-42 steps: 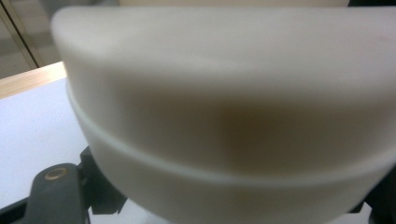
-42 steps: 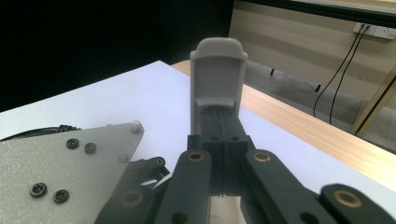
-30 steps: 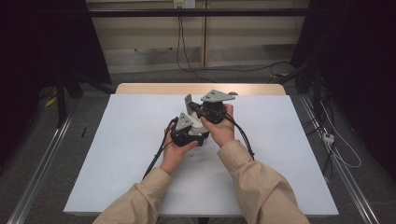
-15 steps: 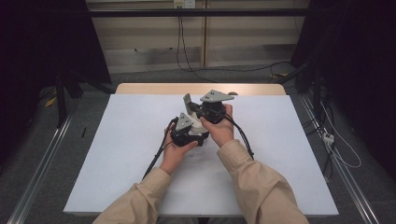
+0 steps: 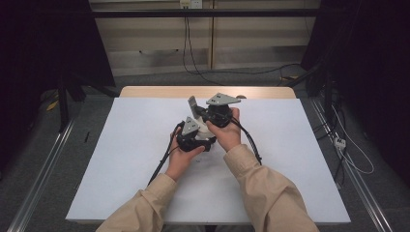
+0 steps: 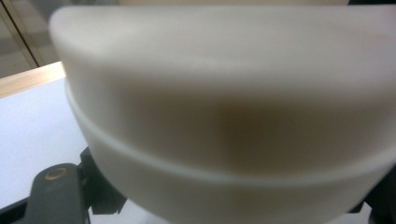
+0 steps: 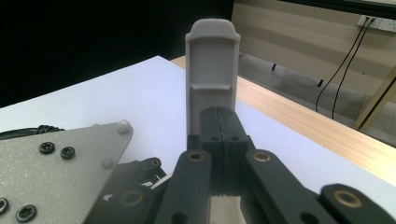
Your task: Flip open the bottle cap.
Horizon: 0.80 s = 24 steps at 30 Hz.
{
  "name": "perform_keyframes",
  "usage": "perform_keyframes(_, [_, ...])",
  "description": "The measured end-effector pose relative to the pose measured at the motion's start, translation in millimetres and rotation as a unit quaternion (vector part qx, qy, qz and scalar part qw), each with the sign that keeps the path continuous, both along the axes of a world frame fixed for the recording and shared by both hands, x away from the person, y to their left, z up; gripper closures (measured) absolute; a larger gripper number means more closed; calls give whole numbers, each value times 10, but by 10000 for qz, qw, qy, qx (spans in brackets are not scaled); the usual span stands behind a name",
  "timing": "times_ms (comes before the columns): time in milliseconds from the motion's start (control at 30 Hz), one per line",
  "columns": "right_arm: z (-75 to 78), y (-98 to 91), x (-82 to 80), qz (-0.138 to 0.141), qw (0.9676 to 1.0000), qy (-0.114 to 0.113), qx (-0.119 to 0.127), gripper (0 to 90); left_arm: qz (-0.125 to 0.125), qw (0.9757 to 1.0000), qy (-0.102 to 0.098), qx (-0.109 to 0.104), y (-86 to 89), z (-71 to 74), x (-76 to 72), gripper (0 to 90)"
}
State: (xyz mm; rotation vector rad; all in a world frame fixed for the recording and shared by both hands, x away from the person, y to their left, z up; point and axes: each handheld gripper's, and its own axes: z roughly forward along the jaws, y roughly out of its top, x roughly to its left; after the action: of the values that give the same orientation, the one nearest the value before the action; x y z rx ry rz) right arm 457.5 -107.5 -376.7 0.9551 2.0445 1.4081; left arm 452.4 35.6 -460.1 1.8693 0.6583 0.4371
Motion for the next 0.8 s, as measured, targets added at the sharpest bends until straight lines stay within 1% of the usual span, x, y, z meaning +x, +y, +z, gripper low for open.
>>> perform_keyframes(33, [1, 0, 2, 6, 10000, 7, -5, 900, -62, 10000, 21, -14, 4, 0, 5, 187])
perform_keyframes(67, [5, 0, 3, 10, 10000, 3, -20, 900, -71, 10000, 21, -9, 4, 1, 5, 187])
perform_keyframes(100, [12, 1, 5, 15, 10000, -10, -20, 900, -54, 10000, 51, -32, -1, -1, -1, 187])
perform_keyframes(167, [33, 4, 8, 7, 10000, -14, -5, 900, -80, 10000, 18, 7, 2, 2, 3, 187])
perform_keyframes(200, [42, 7, 10, 16, 10000, -18, -13, 900, -52, 10000, 52, -26, -1, 0, -2, 187])
perform_keyframes(267, [48, 15, 14, 7, 10000, -18, -17, 900, -49, 10000, 49, -23, -1, 0, -2, 187])
perform_keyframes(433, [29, 28, 30, 6, 10000, -6, 20, 900, -48, 10000, 52, -21, -1, 0, -2, 187])
perform_keyframes(500, [26, 35, 38, 13, 10000, -8, 0, 900, -45, 10000, 54, -27, -1, 0, -2, 187])
perform_keyframes(533, [27, 39, 40, 11, 10000, -7, -16, 900, -62, 10000, 20, 6, 4, 2, 5, 188])
perform_keyframes(600, [26, 45, 46, 13, 10000, -1, -32, 900, -46, 10000, 51, -19, -1, 0, -2, 188])
perform_keyframes(667, [19, 48, 53, 21, 10000, 12, -23, 900, -49, 10000, 51, -16, -1, 0, -2, 188])
perform_keyframes(700, [14, 50, 57, 23, 10000, 21, -8, 900, -76, 10000, 17, 17, 3, 1, 2, 187])
perform_keyframes(800, [5, 61, 71, 41, 10000, 32, -31, 900, -90, 10000, 36, 5, 0, 0, 0, 188])
